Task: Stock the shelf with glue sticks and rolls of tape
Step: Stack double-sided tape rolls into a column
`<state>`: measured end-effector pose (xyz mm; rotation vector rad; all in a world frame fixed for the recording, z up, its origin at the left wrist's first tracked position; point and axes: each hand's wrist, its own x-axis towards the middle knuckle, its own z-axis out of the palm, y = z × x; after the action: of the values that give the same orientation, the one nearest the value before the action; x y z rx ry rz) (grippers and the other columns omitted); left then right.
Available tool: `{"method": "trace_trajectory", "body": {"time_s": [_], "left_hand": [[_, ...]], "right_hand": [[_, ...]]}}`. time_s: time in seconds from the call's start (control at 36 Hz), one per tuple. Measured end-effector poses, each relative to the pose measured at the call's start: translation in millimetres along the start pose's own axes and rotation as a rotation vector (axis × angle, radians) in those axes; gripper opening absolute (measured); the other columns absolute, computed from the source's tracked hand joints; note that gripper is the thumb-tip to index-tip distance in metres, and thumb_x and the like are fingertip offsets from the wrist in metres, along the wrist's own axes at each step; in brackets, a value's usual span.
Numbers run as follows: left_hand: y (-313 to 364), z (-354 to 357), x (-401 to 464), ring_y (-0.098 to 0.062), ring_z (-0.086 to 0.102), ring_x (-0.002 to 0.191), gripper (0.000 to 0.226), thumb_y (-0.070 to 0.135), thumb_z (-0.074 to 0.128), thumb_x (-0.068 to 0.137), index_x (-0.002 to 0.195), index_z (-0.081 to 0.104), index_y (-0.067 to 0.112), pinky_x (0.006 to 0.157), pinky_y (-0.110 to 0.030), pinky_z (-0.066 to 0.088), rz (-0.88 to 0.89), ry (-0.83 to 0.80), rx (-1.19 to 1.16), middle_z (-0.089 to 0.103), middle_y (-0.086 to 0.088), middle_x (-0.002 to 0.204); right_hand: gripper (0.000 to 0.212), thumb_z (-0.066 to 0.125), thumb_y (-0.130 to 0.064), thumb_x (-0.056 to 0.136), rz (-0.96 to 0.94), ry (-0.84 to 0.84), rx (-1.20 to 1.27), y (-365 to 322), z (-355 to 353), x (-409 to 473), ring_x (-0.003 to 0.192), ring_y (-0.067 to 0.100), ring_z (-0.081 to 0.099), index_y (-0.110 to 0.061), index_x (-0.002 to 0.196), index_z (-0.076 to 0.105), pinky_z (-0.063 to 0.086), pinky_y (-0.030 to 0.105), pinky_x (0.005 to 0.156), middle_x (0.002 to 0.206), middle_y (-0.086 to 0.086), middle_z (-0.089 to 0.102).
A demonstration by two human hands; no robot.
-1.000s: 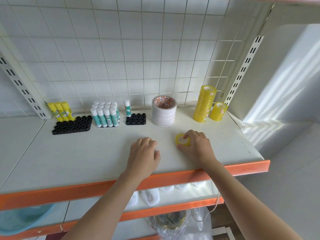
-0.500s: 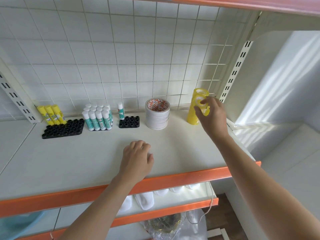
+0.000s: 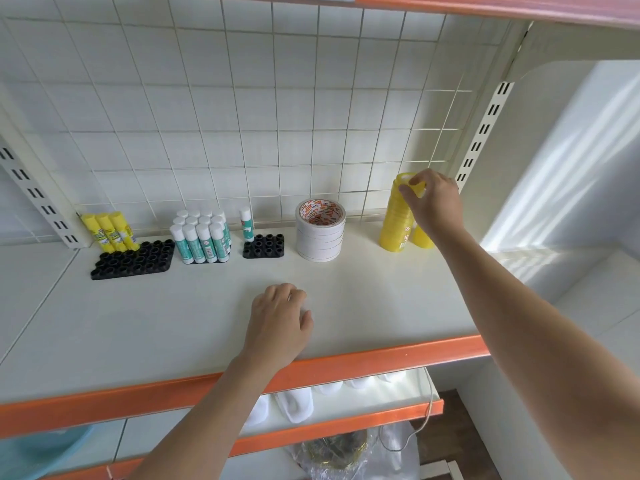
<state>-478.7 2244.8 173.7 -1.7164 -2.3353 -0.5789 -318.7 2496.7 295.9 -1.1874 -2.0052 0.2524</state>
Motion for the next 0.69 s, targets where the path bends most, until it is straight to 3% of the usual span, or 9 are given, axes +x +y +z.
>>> {"method": "trace_trajectory", "body": {"time_s": [0.22,0.31,0.42,0.58,0.69], "left_hand": [[-1.4,0.8,-0.8,-0.023,0.059,0.085,0.036,0.038,0.038,0.077,0.088,0.066,0.019,0.072,-0.038,0.049,-0.002,-0.002,0.012,0.062,0.004,0.091],[-2.0,1.3,-0.9,-0.023,0.059,0.085,0.035,0.038,0.039,0.076,0.087,0.066,0.019,0.071,-0.038,0.049,0.002,0.009,0.014,0.062,0.003,0.09],[-1.4,1.2,0.1,-0.024,0.06,0.085,0.037,0.038,0.038,0.076,0.088,0.067,0.018,0.071,-0.038,0.05,0.003,0.017,0.016,0.063,0.003,0.09],[-0.3,0.6,-0.4,-0.025,0.059,0.086,0.038,0.038,0.038,0.076,0.089,0.067,0.017,0.073,-0.039,0.05,0.001,0.012,0.009,0.063,0.002,0.091],[-0.2,-0.2,-0.3,-0.025,0.06,0.087,0.038,0.038,0.038,0.076,0.09,0.067,0.018,0.073,-0.04,0.05,0.0,0.003,0.011,0.063,0.002,0.091]], "right_hand": [[0.03,0.063,-0.039,0.089,0.058,-0.04,0.05,4.1,0.1,4.4,0.105,0.026,0.053,-0.015,0.106,0.063,0.039,0.03,0.076,0.109,0.005,0.063],[0.03,0.063,-0.039,0.089,0.11,0.037,0.143,6.6,-4.4,5.0,0.098,0.021,0.055,-0.013,0.105,0.063,0.036,0.026,0.074,0.106,0.003,0.063],[0.028,0.063,-0.034,0.088,0.195,0.133,0.152,26.7,-9.6,0.5,0.107,0.025,0.055,-0.011,0.103,0.063,0.04,0.029,0.081,0.11,0.006,0.063],[0.026,0.065,-0.03,0.086,0.309,0.048,0.054,65.7,-1.4,-23.7,0.112,0.029,0.052,-0.012,0.104,0.063,0.044,0.036,0.086,0.116,0.007,0.06],[0.024,0.067,-0.03,0.084,0.279,-0.024,0.041,76.8,6.3,-33.1,0.109,0.029,0.053,-0.013,0.102,0.063,0.046,0.037,0.08,0.113,0.005,0.062]]}}
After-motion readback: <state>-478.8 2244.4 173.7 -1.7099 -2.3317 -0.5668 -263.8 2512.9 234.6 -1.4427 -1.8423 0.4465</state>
